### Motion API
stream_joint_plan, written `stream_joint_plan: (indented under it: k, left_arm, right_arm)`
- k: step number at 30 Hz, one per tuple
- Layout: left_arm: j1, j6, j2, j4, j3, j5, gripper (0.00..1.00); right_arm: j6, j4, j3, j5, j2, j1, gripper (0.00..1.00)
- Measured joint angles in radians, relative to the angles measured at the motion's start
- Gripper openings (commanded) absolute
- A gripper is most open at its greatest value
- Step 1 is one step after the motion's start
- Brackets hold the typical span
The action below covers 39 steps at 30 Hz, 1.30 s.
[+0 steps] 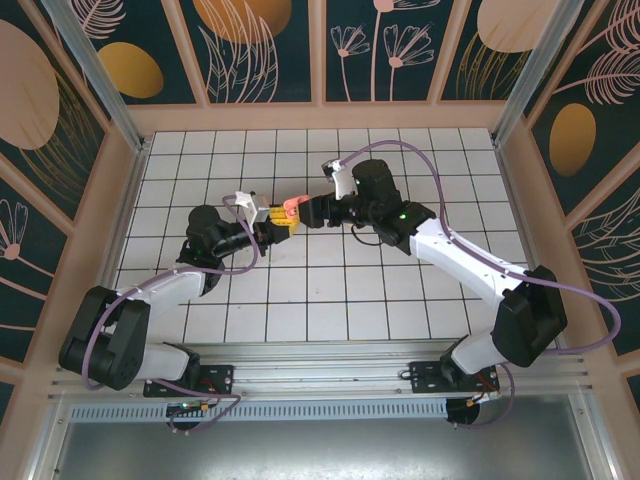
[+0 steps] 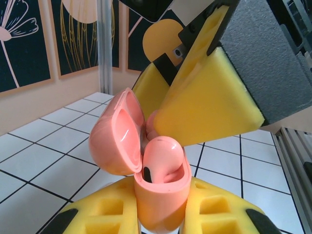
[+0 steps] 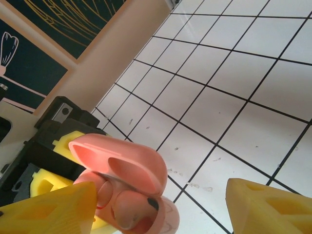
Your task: Insert the wireless bluetooth earbuds into the charging case
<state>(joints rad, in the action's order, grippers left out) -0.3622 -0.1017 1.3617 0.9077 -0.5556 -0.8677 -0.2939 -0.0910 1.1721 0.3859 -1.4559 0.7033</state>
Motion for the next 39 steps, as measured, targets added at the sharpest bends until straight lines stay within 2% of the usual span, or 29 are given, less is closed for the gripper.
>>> stream_joint_plan:
  k: [8,16,25,32,39]
  left_arm:
    - [0.0,0.0,0.0,0.0,-0.002,-0.001,0.08]
    - [0.0,0.0,0.0,0.001,-0.013,-0.026,0.08]
    - [0.0,-0.007,0.0,0.002,-0.031,-0.071,0.08]
    - [0.0,-0.011,0.0,0.005,-0.031,-0.073,0.08]
    - [-0.006,-0.03,0.0,-0.024,-0.032,-0.043,0.08]
  right_arm:
    - [-0.001,0.011,-0.001,0.009,0.0,-0.004,0.71]
    - [-0.035,0.137,-0.053,0.201,0.038,-0.07,0.7]
    - [-0.083,0.23,-0.053,0.354,0.015,-0.076,0.66]
    - [-0.106,0.279,-0.076,0.383,0.029,-0.087,0.63]
    - [-0.141,0.357,-0.172,0.401,0.146,-0.103,0.62]
